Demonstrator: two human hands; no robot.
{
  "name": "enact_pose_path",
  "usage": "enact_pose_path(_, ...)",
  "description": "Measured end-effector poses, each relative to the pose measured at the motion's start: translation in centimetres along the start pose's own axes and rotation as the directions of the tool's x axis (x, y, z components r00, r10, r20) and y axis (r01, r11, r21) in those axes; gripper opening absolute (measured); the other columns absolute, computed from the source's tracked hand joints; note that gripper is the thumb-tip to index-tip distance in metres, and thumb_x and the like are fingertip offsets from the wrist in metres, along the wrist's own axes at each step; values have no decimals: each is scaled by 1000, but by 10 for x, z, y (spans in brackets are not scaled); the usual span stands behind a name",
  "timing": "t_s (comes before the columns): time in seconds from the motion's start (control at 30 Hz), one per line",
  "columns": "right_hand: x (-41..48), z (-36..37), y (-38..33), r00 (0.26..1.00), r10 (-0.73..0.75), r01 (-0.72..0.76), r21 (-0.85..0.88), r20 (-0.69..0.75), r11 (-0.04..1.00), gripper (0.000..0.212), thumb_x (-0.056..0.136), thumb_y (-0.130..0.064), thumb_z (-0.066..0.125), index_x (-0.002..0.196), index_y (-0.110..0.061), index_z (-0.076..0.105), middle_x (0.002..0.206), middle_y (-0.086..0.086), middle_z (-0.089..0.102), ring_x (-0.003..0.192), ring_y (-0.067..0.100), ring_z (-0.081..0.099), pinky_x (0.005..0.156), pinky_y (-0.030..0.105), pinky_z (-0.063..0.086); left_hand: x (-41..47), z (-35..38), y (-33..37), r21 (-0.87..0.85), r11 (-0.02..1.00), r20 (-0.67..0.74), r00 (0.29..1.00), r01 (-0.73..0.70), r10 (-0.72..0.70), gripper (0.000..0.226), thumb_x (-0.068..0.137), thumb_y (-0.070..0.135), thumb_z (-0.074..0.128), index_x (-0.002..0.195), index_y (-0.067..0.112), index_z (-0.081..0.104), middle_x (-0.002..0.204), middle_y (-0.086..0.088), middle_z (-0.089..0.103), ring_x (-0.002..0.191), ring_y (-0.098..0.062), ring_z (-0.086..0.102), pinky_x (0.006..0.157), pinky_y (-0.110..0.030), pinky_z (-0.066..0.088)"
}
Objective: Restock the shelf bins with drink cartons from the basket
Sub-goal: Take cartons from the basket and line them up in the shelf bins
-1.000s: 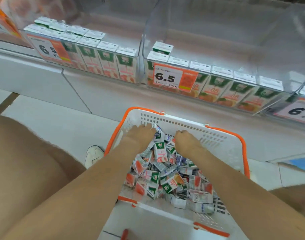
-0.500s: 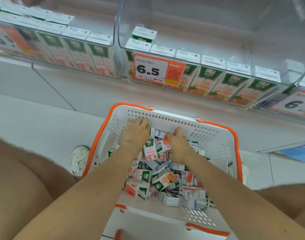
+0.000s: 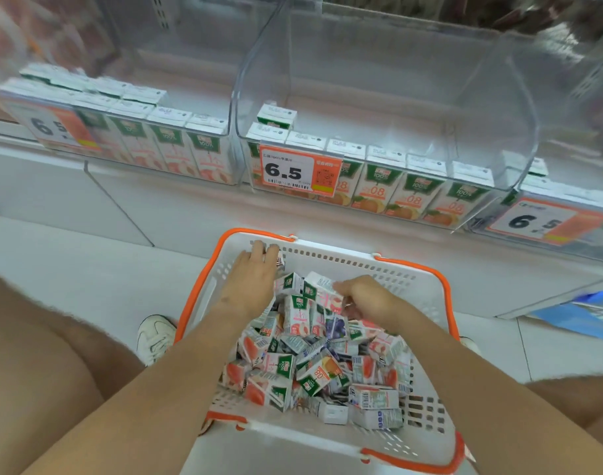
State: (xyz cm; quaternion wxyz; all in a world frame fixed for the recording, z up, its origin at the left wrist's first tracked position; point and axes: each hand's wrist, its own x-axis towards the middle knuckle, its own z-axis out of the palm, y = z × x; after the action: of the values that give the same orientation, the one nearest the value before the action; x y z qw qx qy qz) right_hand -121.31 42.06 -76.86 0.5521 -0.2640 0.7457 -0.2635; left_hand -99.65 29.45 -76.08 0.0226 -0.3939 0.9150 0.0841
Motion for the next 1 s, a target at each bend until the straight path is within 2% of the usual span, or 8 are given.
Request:
enact_pose_path(0.13, -27, 8, -29, 996, -78, 55, 408, 41, 911, 34, 108, -12, 42, 126, -21, 69, 74, 12, 67, 56, 24, 62, 56, 33, 33, -6, -33, 1, -485, 872, -96, 986, 70, -133, 38, 108, 24, 51, 145, 14, 53, 129, -11, 50, 83, -23, 57, 86, -36, 49)
enact_pose_path(0.23, -57, 23, -59, 992, -126, 111, 482, -2, 869, 36, 107, -18, 38, 129, -16, 67, 79, 15, 66, 57, 22, 58, 58, 32, 35, -13, -66, 0, -657, 750, -64, 986, 73, -153, 28, 102, 31, 61, 128, 23, 68, 114, -3, 65, 87, -17, 65, 92, -40, 55)
enact_pose_path(0.33, -85, 33, -81, 981, -187, 189, 445, -47, 876, 33, 106, -38, 49, 114, -12, 69, 89, 19, 69, 62, 22, 56, 56, 31, 37, -27, -103, 1, -774, 628, -29, 986, 82, -165, 10, 98, 35, 68, 102, 30, 76, 92, 2, 76, 81, -20, 72, 76, -38, 60)
enact_pose_path(0.5, -129, 37, -113, 917, -394, 398, 190, -61, 898, 31, 86, -42, 83, 110, -23, 77, 97, 1, 78, 86, 25, 73, 76, 31, 52, -47, -164, -9, -762, 645, -52, 987, 60, -153, 10, 98, 29, 70, 98, 20, 76, 80, 0, 77, 67, -7, 67, 54, -17, 49)
enact_pose_path(0.6, -151, 40, -140, 877, -463, 480, 228, -125, 847, 25, 88, -33, 83, 110, -20, 79, 88, -9, 77, 75, 10, 66, 72, 21, 52, -55, -197, -22, -693, 720, -90, 985, 45, -149, 12, 98, 34, 69, 94, 24, 74, 81, 2, 77, 75, -15, 69, 63, -30, 50)
enact_pose_path(0.73, -170, 42, -177, 827, -512, 561, 299, -232, 772, 23, 89, -12, 81, 111, -12, 76, 99, 6, 80, 83, 20, 74, 69, 28, 59, -59, -234, -41, -643, 765, -146, 975, 34, -166, 14, 99, 32, 66, 103, 20, 72, 86, -4, 76, 80, -22, 71, 69, -32, 53)
enact_pose_path(0.83, -180, 47, -209, 752, -607, 652, 164, -256, 740, 20, 90, -11, 80, 109, -18, 77, 101, 1, 81, 93, 20, 78, 86, 39, 63, -57, -256, -60, -579, 815, -210, 960, 29, -183, 18, 100, 35, 65, 108, 20, 71, 92, 0, 74, 84, -23, 68, 70, -32, 49)
enact_pose_path(1.0, -178, 67, -277, 572, -763, 783, -76, -301, 618, 26, 87, -14, 80, 111, -21, 71, 97, -4, 79, 87, 11, 75, 78, 30, 61, -52, -267, -87, -530, 846, -322, 907, 64, -271, 31, 102, 30, 64, 127, 12, 67, 110, -5, 75, 92, -22, 67, 79, -30, 45)
